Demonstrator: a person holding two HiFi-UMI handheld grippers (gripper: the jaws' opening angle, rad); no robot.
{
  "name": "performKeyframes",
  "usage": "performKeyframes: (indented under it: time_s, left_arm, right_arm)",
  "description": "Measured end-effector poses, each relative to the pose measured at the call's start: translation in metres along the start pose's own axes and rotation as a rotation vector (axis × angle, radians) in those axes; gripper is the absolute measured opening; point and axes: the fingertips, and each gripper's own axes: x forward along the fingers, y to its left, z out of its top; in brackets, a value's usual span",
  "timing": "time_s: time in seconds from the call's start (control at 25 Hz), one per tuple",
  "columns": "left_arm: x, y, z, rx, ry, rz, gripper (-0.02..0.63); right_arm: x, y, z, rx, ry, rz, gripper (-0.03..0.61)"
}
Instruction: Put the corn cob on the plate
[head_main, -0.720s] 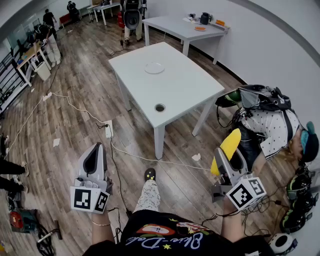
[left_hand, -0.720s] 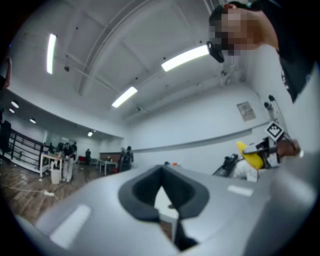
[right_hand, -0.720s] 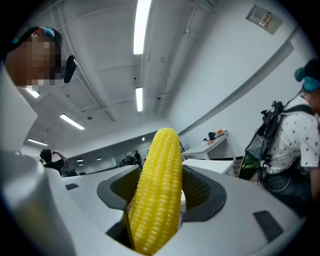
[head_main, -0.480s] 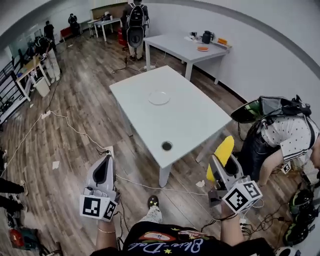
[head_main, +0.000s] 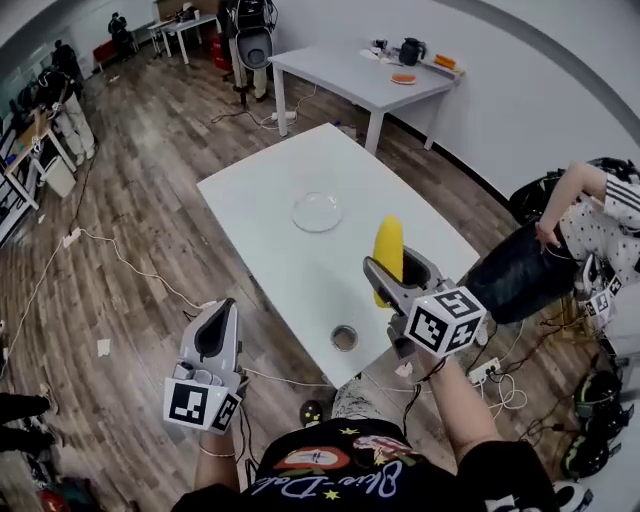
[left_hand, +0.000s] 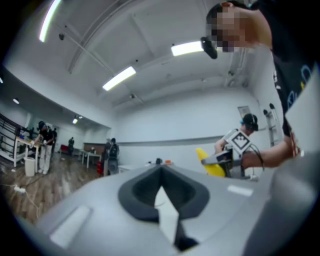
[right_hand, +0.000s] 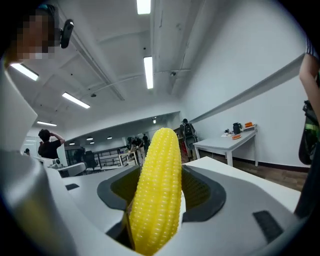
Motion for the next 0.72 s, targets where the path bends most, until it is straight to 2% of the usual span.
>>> performKeyframes:
  time_s: [0.16,0.28,0.36,0.44,0.6,0.72]
  left_arm:
    - [0.034,0.022,-0.004,-0.055,0.017,0.063,-0.002]
    - [0.058,0.035,-0.003,-0.035,0.04,0.087,-0.002]
    - [0.071,0.042,-0.01,-0.046,0.069,0.119,-0.002]
    - [0.081,0.051,-0.019,-0.051,0.091,0.163,-0.002]
    - [0.093,0.066,-0.033,-0.064,0.11,0.245,-0.002]
    - [0.093,0.075,-0.045,-0.089,0.129,0.3,-0.002]
  right_arm:
    - [0.098,-0.036,-0.012,-0.075,0.135,0.047,0.268]
    - [0.169,-0.061,-0.027,-0.136,0.26,0.057,0.268]
    - [0.218,-0.076,-0.054,-0.176,0.381,0.083,0.268]
    - [0.264,-0.091,-0.088,-0.173,0.512,0.109,0.268]
    - [0.318,-0.119,-0.136,-0.152,0.67,0.111,0.267]
    - [0.343,-0.123,-0.151,-0.248,0.713,0.141,0.265]
